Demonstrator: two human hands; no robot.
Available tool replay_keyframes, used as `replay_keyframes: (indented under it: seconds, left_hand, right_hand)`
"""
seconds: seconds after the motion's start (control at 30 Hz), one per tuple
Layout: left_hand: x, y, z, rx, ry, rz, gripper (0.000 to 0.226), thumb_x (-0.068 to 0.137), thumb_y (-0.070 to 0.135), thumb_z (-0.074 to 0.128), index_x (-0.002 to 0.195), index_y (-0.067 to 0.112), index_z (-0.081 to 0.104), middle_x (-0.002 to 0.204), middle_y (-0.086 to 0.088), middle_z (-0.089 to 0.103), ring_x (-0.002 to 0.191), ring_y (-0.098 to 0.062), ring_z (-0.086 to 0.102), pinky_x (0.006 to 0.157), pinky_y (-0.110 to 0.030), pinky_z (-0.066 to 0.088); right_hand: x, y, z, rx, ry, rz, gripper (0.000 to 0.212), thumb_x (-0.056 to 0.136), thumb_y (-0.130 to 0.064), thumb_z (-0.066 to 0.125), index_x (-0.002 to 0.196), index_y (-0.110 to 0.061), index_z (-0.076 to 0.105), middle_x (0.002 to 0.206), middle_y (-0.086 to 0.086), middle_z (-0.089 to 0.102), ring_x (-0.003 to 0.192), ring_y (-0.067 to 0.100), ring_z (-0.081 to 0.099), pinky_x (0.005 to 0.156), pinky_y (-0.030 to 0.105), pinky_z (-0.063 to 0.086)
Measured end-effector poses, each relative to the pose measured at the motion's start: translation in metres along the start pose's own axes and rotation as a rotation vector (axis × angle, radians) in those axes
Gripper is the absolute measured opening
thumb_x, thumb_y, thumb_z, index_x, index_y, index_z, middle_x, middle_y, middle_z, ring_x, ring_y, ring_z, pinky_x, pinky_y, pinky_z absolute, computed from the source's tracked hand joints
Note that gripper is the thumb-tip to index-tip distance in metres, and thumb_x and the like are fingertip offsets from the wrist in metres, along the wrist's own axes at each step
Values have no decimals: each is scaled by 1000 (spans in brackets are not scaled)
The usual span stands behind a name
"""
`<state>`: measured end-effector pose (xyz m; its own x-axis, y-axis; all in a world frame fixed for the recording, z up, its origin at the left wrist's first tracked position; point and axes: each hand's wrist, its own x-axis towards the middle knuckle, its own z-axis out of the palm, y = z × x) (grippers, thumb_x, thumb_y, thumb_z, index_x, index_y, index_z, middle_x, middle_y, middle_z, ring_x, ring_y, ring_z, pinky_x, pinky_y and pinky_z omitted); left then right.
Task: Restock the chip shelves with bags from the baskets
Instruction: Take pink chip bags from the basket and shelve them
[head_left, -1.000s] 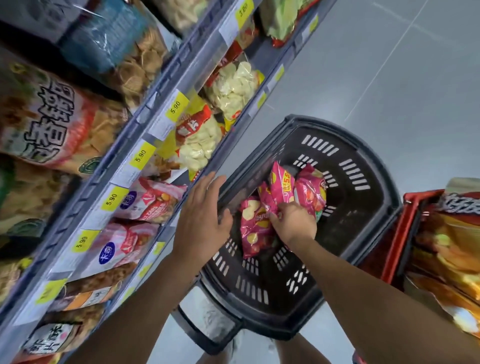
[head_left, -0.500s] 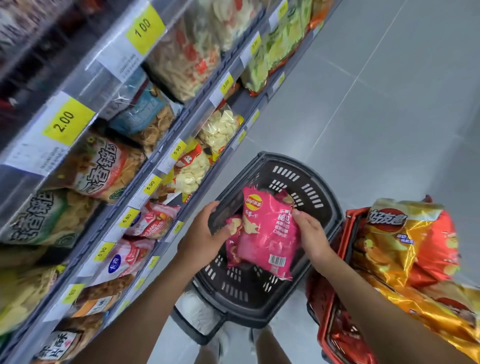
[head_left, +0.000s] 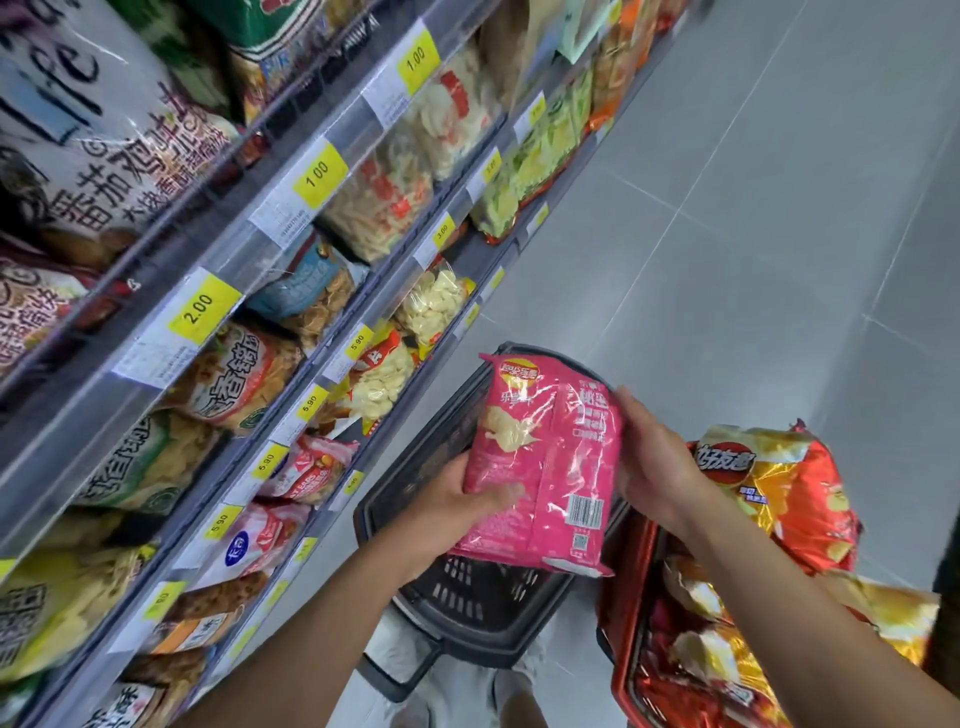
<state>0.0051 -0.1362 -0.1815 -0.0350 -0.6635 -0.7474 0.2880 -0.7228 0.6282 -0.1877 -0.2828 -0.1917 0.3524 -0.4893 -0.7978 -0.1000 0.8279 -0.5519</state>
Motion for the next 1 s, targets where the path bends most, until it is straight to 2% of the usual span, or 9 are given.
replay_keyframes:
  seconds: [0.13,0.27,0.4,0.47,0.57,0.67,0.8,0.9,1.0]
  left_hand:
    - [0,-3,2,-115,60,-5,41,94,29,74,132,25,60,117,-1,78,108,-22,75,101,-48,56]
    - [3,-7,2,-173,97,-24,42,93,30,74,133,25,61,117,-3,78,108,-23,76,101,-51,57]
    - [5,-14,0,-152,96,-56,44,92,38,74,134,29,60,118,0,78,109,-21,75,103,-51,56]
    - [6,-18,0,-105,122,-52,49,90,44,76,135,33,58,121,4,76,109,-17,75,101,-47,57]
    - [9,-21,2,39,337,60,48,91,39,78,132,34,53,122,12,69,102,-3,72,80,-23,57]
    - [14,-17,5,174,526,157,26,99,30,69,124,30,60,114,12,69,101,-5,69,75,-25,55]
    - [19,-6,15,135,317,64,27,105,44,54,126,28,63,119,5,71,102,-6,71,77,-24,61]
    - [20,0,20,49,210,47,41,101,61,45,129,35,60,120,8,71,109,-8,70,85,-31,62]
    - [23,-3,15,-116,116,9,61,87,78,49,135,40,56,131,2,69,118,-19,70,99,-48,59]
  right_hand:
    - [-7,14,-6,-125,-110,9,58,98,-65,48,121,-14,66,104,8,72,94,24,72,82,40,57]
    - [-23,36,-8,-225,-202,71,61,86,-56,71,131,-15,63,124,12,72,115,33,69,103,50,52]
    - [-30,47,-5,-214,-155,72,45,93,-38,73,130,-14,63,120,10,74,110,30,72,99,46,54]
    - [-32,47,-3,-238,-109,48,36,97,-32,66,128,-15,64,115,8,76,105,28,74,94,43,56]
    - [-33,46,0,-303,-37,-39,32,96,-29,68,126,-19,64,109,1,78,98,22,76,80,33,59]
    - [-32,47,2,-331,6,-122,31,96,-25,70,126,-19,64,108,-3,78,97,18,76,75,25,60]
    - [-28,49,8,-367,-3,-163,33,94,-23,72,125,-18,64,110,-2,77,98,18,76,78,26,61]
    - [-29,50,12,-436,4,-197,39,90,-41,73,125,-25,65,114,-2,76,101,15,75,88,35,61]
    - [-32,50,14,-461,-42,-162,51,98,-67,41,132,-35,61,118,-10,74,110,4,69,95,32,53]
